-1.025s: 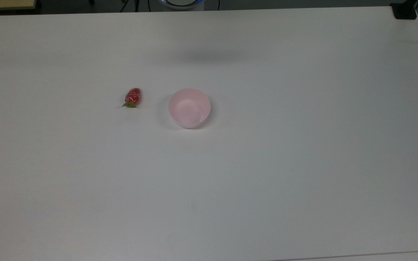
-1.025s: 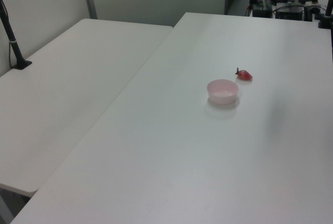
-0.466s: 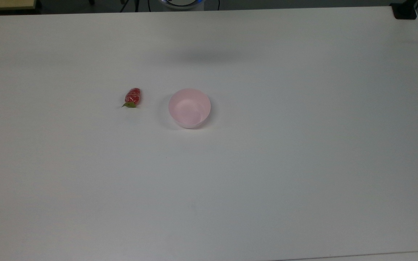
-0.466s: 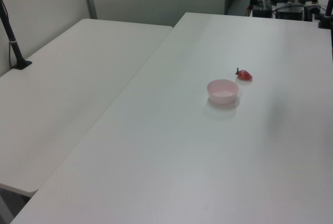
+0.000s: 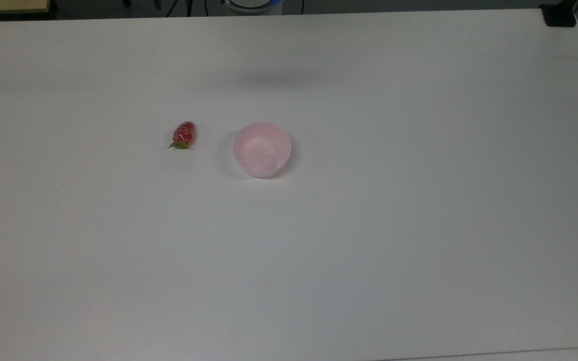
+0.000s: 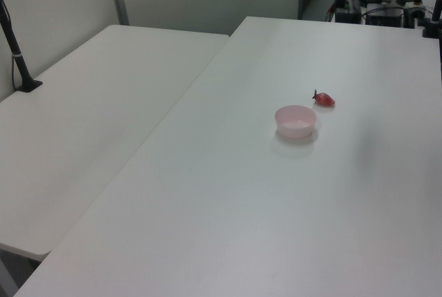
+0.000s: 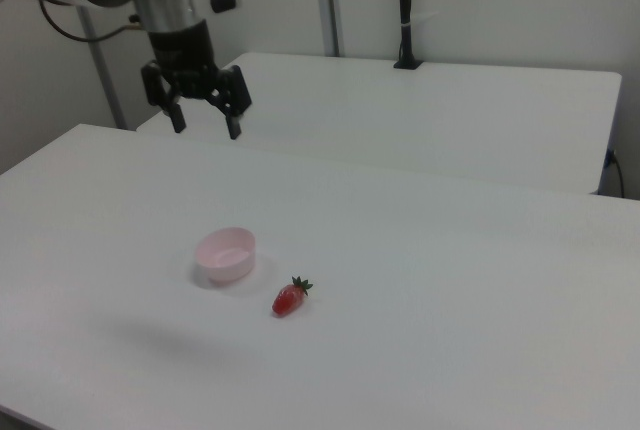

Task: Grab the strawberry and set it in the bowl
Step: 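Move the open gripper over the red strawberry and lower it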

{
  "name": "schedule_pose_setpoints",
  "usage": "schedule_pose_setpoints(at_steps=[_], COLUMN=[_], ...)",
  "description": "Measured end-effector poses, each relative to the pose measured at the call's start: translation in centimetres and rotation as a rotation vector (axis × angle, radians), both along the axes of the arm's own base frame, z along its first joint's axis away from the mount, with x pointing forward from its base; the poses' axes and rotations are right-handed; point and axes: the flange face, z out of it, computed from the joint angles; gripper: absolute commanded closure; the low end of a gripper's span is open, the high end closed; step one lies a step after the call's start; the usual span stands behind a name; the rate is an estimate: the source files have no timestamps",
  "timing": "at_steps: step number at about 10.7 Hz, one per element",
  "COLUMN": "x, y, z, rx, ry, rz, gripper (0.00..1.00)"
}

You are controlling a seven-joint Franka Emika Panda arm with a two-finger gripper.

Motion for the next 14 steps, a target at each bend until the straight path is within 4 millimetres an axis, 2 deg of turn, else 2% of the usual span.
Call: schedule_pose_setpoints(at_steps=[4,8,11,14], x=[0.9,-0.5,-0.9,1.0], y=[-4.9,-8.4,-9.0,-8.7], z=[-5.8,-14.1,-19.4,-24.0], rx=[-0.005,0.001,0.006,-0.002], ry=[-0.021,0.029,0.075,0.071], rz=[-0.088,-0.18,-0.298,-0.396], gripper=[0.0,0.0,0.0,0.02])
